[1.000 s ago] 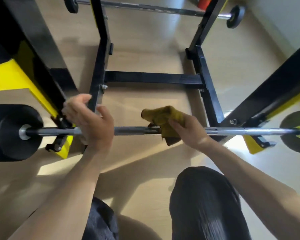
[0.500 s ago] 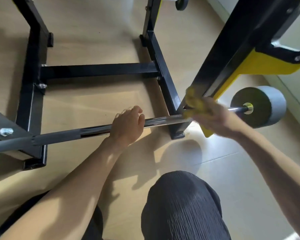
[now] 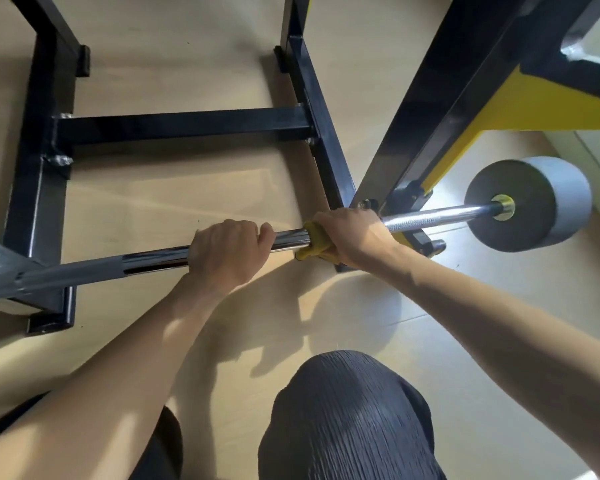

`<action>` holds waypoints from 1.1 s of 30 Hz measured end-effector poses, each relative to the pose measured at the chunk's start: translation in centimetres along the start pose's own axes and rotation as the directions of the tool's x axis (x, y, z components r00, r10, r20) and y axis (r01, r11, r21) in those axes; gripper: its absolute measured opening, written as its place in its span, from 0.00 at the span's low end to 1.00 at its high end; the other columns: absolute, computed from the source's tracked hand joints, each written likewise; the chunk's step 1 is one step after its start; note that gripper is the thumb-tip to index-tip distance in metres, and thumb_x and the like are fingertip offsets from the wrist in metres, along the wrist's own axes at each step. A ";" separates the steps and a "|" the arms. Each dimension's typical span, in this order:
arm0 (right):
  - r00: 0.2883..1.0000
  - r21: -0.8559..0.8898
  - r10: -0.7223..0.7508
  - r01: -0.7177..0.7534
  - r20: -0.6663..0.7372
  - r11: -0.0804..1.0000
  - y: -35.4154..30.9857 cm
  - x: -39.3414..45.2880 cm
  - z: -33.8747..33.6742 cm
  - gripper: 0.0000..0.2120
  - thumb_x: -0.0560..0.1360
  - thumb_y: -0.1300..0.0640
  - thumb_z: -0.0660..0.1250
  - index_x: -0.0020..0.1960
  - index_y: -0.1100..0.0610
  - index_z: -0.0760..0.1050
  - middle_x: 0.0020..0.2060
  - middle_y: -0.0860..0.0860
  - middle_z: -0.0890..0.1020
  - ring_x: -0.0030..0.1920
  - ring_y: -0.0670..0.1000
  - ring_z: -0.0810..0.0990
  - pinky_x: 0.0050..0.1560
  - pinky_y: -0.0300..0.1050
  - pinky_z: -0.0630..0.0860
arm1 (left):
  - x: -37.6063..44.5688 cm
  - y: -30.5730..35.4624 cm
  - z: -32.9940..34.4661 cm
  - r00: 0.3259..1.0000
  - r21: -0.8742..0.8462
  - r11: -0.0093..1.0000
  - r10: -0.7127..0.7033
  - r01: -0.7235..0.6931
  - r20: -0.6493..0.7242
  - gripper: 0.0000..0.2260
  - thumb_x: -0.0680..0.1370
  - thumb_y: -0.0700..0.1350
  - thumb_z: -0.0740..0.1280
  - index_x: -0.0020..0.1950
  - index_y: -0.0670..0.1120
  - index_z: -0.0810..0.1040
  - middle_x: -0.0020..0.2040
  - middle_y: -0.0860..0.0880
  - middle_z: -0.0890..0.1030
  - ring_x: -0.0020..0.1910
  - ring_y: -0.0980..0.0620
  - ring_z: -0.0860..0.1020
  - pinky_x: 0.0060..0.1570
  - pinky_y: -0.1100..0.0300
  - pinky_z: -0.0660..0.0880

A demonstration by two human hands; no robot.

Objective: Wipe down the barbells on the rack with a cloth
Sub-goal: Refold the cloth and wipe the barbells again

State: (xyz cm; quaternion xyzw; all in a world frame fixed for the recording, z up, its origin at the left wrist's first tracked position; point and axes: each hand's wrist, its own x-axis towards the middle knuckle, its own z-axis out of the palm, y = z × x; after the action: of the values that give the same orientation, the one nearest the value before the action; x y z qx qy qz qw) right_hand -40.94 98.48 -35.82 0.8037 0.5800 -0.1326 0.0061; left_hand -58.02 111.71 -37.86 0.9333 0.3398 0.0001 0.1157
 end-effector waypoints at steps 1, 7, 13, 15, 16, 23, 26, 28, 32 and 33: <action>0.998 -0.002 -0.031 0.031 -0.062 1.000 0.9 -0.9 0.2 0.16 0.73 0.47 0.73 0.57 0.49 0.74 0.44 0.47 0.81 0.45 0.50 0.80 0.46 0.43 0.72 | 0.0 0.0 -0.1 1.000 -0.002 1.000 -0.012 0.012 0.006 0.22 0.81 0.53 0.49 0.33 0.46 0.71 0.33 0.46 0.74 0.34 0.42 0.71 0.38 0.54 0.69; 1.000 -0.399 -0.024 0.025 0.007 0.917 7.9 -4.9 -1.4 0.32 0.65 0.54 0.81 0.65 0.58 0.74 0.53 0.57 0.83 0.51 0.57 0.83 0.50 0.50 0.78 | 0.3 0.2 0.1 1.000 -0.003 1.000 -0.028 0.028 0.002 0.23 0.81 0.55 0.49 0.34 0.46 0.74 0.34 0.46 0.74 0.34 0.43 0.71 0.39 0.54 0.67; 0.996 -0.200 0.035 -0.051 -0.081 0.979 1.2 -0.9 -0.2 0.08 0.73 0.57 0.70 0.50 0.57 0.76 0.41 0.55 0.81 0.40 0.57 0.79 0.40 0.47 0.73 | 0.0 1.3 0.2 0.991 0.044 0.993 -0.104 0.108 -0.083 0.24 0.79 0.49 0.52 0.27 0.43 0.74 0.25 0.47 0.68 0.26 0.45 0.68 0.30 0.59 0.64; 0.991 -0.104 -0.061 0.048 -0.123 0.993 -3.0 1.1 0.6 0.07 0.73 0.54 0.63 0.46 0.57 0.76 0.38 0.53 0.81 0.38 0.57 0.79 0.39 0.47 0.72 | 0.0 1.0 0.4 0.993 0.078 0.994 -0.076 0.083 -0.087 0.25 0.81 0.50 0.53 0.26 0.44 0.73 0.23 0.47 0.69 0.23 0.46 0.68 0.27 0.60 0.65; 0.983 -0.105 -0.119 0.105 -0.137 0.989 -4.6 1.7 1.3 0.07 0.73 0.54 0.62 0.45 0.57 0.75 0.37 0.53 0.81 0.37 0.57 0.80 0.40 0.48 0.74 | -0.1 0.8 0.6 0.996 0.105 0.993 -0.040 0.048 -0.077 0.25 0.82 0.51 0.53 0.27 0.44 0.73 0.24 0.47 0.71 0.23 0.46 0.70 0.26 0.61 0.67; 0.994 -0.284 -0.058 0.031 -0.087 0.958 5.8 -3.8 -0.5 0.22 0.70 0.59 0.76 0.62 0.57 0.75 0.52 0.56 0.83 0.51 0.58 0.80 0.49 0.51 0.75 | -0.1 0.5 0.3 0.996 0.062 0.996 -0.063 0.067 -0.063 0.25 0.82 0.48 0.56 0.30 0.40 0.79 0.27 0.40 0.79 0.27 0.40 0.77 0.30 0.58 0.63; 0.999 -0.356 -0.019 0.029 0.032 0.934 7.3 -4.6 -1.0 0.34 0.65 0.58 0.80 0.67 0.60 0.73 0.55 0.58 0.82 0.53 0.58 0.81 0.49 0.50 0.78 | -0.3 0.8 0.1 0.995 0.070 0.994 -0.085 0.088 -0.044 0.24 0.81 0.49 0.57 0.31 0.40 0.80 0.29 0.40 0.80 0.29 0.39 0.78 0.32 0.57 0.63; 1.000 -0.376 0.015 -0.016 -0.005 0.927 6.0 -4.0 -0.1 0.27 0.68 0.59 0.78 0.63 0.62 0.74 0.51 0.60 0.82 0.50 0.59 0.80 0.48 0.51 0.77 | -0.1 1.0 0.1 0.994 0.086 0.991 -0.101 0.104 -0.042 0.25 0.81 0.49 0.56 0.30 0.40 0.80 0.27 0.41 0.79 0.27 0.40 0.78 0.30 0.59 0.62; 0.996 -0.254 -0.007 -0.015 -0.086 0.967 3.1 -2.2 0.7 0.16 0.74 0.55 0.72 0.58 0.59 0.74 0.49 0.58 0.81 0.47 0.57 0.78 0.52 0.50 0.72 | -0.1 1.3 0.4 0.989 0.089 0.988 -0.122 0.128 -0.078 0.27 0.78 0.50 0.51 0.25 0.41 0.78 0.23 0.43 0.76 0.22 0.42 0.75 0.28 0.61 0.61; 0.995 -0.184 -0.022 0.005 -0.092 0.983 1.3 -1.4 0.7 0.12 0.76 0.56 0.67 0.58 0.58 0.75 0.49 0.56 0.81 0.48 0.57 0.78 0.53 0.50 0.71 | -0.2 1.3 0.3 0.989 0.101 0.986 -0.125 0.132 -0.073 0.28 0.79 0.50 0.50 0.26 0.42 0.78 0.24 0.43 0.76 0.23 0.43 0.75 0.27 0.61 0.63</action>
State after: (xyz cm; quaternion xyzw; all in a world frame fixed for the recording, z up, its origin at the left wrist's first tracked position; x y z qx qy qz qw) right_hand -40.28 96.66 -36.42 0.8012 0.5948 -0.0408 0.0519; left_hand -57.29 110.55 -37.87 0.9137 0.4026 0.0058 0.0546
